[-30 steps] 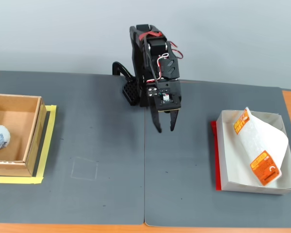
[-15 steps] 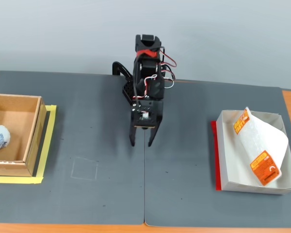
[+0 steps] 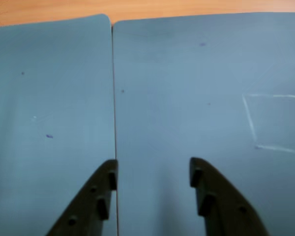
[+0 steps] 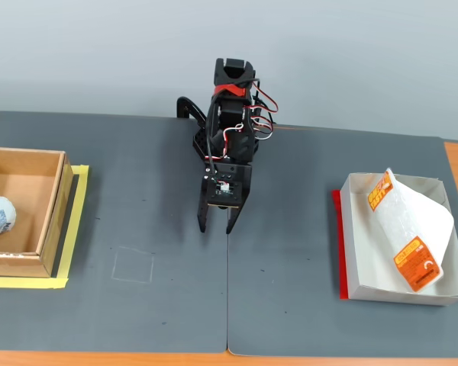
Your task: Pick the sandwich and put it in the gray box
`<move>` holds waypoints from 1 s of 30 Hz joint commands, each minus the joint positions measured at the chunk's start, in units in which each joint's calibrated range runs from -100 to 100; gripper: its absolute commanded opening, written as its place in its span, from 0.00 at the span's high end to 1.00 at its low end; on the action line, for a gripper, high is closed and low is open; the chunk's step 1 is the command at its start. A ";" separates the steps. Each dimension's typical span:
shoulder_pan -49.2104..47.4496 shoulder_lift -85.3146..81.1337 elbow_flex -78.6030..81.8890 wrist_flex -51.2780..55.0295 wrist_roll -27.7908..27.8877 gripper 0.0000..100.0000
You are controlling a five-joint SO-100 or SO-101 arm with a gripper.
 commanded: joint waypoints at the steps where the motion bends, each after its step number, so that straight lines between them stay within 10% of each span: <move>1: 0.85 -0.77 0.36 2.04 0.56 0.83; 30: 0.70 -0.60 0.18 4.99 0.10 0.83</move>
